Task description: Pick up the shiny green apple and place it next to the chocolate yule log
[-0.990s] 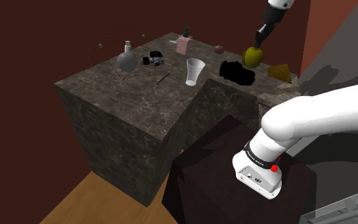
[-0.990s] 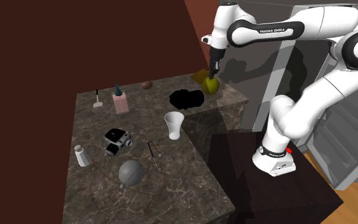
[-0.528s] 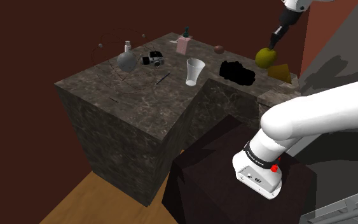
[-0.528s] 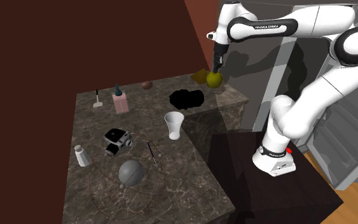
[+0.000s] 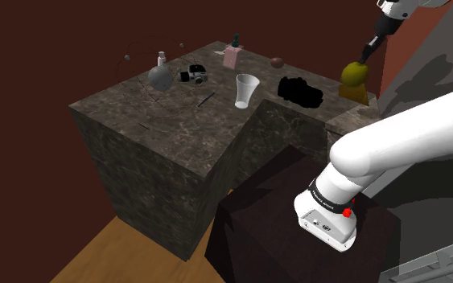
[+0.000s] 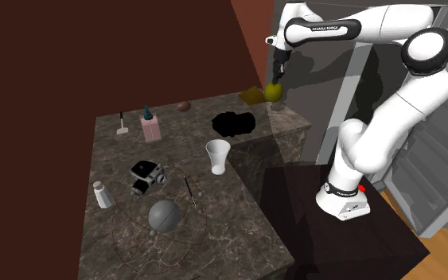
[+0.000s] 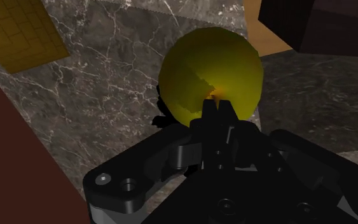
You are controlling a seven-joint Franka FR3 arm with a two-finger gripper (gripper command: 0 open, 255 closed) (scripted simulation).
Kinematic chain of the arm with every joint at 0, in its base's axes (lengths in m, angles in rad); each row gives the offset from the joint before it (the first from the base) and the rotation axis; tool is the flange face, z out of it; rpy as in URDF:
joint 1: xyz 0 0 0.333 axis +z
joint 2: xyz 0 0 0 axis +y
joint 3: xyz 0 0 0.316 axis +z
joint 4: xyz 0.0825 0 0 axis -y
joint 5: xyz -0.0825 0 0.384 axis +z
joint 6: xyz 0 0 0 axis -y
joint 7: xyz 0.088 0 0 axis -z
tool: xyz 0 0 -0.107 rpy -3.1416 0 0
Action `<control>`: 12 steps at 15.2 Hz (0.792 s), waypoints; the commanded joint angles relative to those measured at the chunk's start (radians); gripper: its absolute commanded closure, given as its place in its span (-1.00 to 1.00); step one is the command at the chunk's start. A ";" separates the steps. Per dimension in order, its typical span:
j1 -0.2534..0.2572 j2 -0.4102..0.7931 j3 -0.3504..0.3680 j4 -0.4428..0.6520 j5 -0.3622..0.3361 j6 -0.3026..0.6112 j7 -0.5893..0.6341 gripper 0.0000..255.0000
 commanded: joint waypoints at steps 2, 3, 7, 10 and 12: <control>0.021 0.077 -0.099 0.088 0.031 0.007 -0.101 1.00; 0.028 0.097 -0.125 0.108 0.042 0.011 -0.126 1.00; 0.025 0.097 -0.136 0.055 0.035 0.063 -0.122 1.00; 0.023 0.099 -0.146 0.018 0.031 0.103 -0.120 1.00; 0.023 0.102 -0.153 -0.006 0.029 0.130 -0.119 1.00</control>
